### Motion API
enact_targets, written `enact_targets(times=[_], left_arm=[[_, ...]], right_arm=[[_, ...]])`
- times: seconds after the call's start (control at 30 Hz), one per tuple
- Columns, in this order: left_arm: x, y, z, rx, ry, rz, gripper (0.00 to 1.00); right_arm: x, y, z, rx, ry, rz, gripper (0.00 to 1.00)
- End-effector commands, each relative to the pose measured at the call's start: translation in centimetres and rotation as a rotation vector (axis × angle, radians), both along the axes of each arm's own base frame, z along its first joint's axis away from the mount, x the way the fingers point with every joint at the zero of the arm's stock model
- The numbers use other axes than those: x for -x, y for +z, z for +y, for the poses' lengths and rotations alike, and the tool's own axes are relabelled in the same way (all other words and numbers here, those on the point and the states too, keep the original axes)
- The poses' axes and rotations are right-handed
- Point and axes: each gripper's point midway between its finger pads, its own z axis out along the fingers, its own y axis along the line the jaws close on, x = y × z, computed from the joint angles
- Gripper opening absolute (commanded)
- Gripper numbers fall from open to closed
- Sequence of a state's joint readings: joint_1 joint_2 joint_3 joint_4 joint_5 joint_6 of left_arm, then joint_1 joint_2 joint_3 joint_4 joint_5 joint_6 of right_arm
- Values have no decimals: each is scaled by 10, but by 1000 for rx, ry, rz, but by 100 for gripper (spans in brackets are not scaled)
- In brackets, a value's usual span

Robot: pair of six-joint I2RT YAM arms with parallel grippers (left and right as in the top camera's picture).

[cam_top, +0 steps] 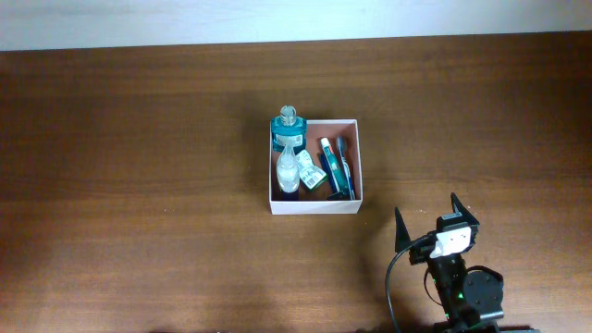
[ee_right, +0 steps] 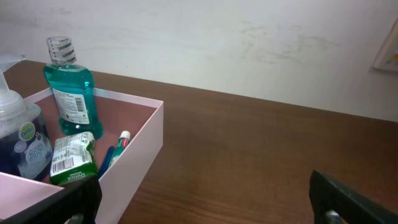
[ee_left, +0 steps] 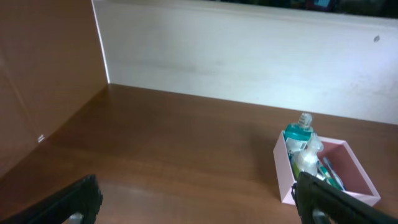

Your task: Pack container

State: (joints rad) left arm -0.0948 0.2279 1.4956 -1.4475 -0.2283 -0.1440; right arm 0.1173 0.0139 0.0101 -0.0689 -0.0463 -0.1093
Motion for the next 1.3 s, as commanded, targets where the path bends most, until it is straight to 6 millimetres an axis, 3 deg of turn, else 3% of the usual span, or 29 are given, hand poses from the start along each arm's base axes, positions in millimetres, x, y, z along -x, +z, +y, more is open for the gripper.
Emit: enact_targets(times=[0.0, 0.43, 0.7, 0.93, 1.27], left_arm=[[-7, -10, 2, 8, 20, -28, 100], [-84, -59, -9, 18, -1, -92, 99], [-129, -59, -19, 30, -38, -194, 99], [-178, -82, -37, 39, -116, -291, 99], [-208, -119, -51, 34, -185, -363, 99]], right_arm=[[0, -2, -4, 0, -18, 2, 98], [0, -2, -4, 0, -18, 2, 98], [0, -2, -4, 0, -18, 2, 98], [0, -2, -4, 0, -18, 2, 98], [0, -2, -4, 0, -18, 2, 98]])
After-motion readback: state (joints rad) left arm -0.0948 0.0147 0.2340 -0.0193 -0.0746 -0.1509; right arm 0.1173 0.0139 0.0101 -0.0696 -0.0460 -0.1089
